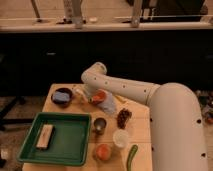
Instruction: Wipe tray with brush
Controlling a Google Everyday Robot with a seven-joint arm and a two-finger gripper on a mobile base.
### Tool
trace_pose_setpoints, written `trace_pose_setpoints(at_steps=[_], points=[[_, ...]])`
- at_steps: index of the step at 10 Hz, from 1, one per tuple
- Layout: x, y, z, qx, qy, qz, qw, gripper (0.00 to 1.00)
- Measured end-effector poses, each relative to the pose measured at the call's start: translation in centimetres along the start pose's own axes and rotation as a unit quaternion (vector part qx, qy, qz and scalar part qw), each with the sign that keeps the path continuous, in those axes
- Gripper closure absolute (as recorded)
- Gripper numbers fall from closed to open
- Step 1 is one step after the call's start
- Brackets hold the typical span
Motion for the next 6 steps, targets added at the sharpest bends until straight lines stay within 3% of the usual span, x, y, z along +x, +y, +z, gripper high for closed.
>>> trace_pose_setpoints(at_steps=[2,6], points=[[0.1,0.0,-0.9,0.0,-0.011,-0.004,0.9999,1.0],[-1.0,0.9,-6.1,0.008,-0.051,-0.03,0.9982,1.0]])
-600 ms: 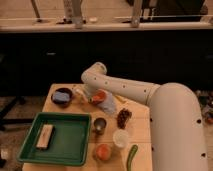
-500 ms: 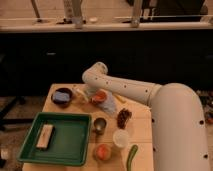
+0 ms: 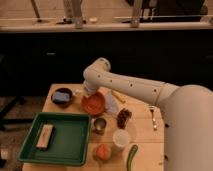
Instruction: Wipe tray with brush
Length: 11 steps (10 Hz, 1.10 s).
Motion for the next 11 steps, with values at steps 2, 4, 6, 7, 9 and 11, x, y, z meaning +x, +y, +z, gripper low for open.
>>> trace_pose_setpoints(at_steps=[2,4,6,7,9,11], points=[[-0.4,0.5,-1.7,0.001,-0.024,-0.012,0.9996,1.0],[-0.9,1.1,-2.9,0.001,-0.038,-0.025,0.9989,1.0],[-1.3,2.1,-4.0,-0.001,-0.05,-0.042,0.9978,1.0],[-1.1,2.3,-4.4,-0.001,-0.054,-0.047,0.9974,1.0],[-0.5,2.5,-5.0,0.0,-0.06,-0.053,0.9968,1.0],[0.2,2.6,-5.6,0.001,-0.064,-0.055,0.9964,1.0]])
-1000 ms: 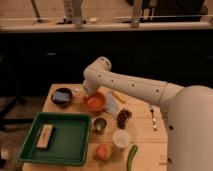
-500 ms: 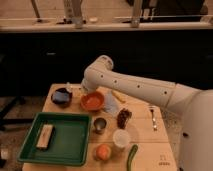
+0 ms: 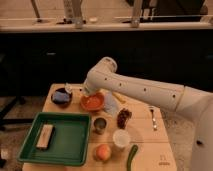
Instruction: Wipe tray with brush
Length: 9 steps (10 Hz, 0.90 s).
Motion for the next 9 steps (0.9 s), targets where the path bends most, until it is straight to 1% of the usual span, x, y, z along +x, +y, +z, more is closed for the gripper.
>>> trace_pose_setpoints(at_steps=[4,5,7,9], points=[[2.5,0.4,-2.4,0.008,-0.007,0.0,0.9999,1.0],[2.9,0.8,-2.7,0.007,-0.009,0.0,0.9999,1.0],[3.8,1.5,-3.1,0.003,-0.009,0.0,1.0,1.0],[3.6,1.7,-3.0,0.001,-0.01,-0.002,0.9999,1.0]])
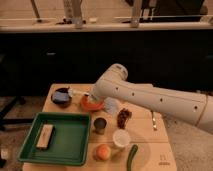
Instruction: Wipe tray with brush
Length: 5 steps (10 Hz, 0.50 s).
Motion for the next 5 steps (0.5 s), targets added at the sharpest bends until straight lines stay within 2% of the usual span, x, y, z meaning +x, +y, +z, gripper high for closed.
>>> trace_pose_setpoints(at_steps=[5], points=[[-0.01,-0.01,0.0,0.0,0.0,-0.001,1.0,1.0]])
